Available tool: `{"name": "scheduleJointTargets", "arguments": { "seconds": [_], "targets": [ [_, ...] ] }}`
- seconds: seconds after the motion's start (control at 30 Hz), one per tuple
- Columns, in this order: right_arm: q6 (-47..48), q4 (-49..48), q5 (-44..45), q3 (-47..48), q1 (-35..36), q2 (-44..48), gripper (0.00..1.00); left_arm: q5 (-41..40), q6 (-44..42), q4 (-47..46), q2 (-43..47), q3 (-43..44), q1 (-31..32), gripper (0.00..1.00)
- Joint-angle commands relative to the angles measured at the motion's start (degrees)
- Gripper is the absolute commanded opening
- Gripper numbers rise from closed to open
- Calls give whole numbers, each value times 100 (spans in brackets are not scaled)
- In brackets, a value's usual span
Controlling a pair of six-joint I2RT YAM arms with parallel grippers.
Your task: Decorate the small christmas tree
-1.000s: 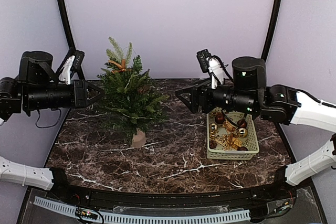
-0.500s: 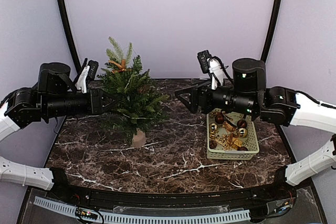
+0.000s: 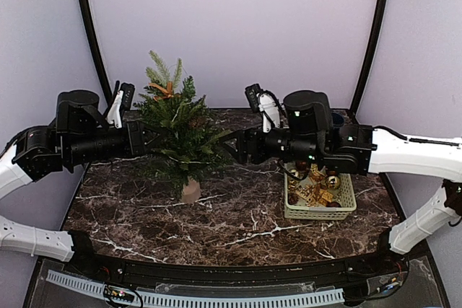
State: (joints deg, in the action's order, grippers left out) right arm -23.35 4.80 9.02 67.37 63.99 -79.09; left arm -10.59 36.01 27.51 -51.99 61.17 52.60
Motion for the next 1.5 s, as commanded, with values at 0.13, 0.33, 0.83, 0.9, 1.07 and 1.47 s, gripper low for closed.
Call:
{"name": "scheduleJointTargets", "arguments": {
  "seconds": [0.13, 0.33, 0.83, 0.9, 1.07, 1.47],
  "targets": [
    [-317, -146, 319, 610, -35, -497, 70, -185, -101, -298, 136, -111, -43, 26],
    [-300, -25, 245, 837, -37, -774, 52, -207, -164, -324, 76, -129, -58, 26],
    [-279, 159, 94, 978, -35, -924, 0, -446, -218, -616, -68, -447, -78, 26],
    [-275, 164, 82, 979, -36, -936, 0, -440, -217, -742, -48, -545, -75, 26],
    [-280, 158, 24, 986, -31, -967, 0, -478, -209, -838, -69, -776, -80, 28],
    [-284, 100, -115, 1036, -35, -1050, 0, -484, -280, -1109, -265, -944, -89, 36]
  ]
}}
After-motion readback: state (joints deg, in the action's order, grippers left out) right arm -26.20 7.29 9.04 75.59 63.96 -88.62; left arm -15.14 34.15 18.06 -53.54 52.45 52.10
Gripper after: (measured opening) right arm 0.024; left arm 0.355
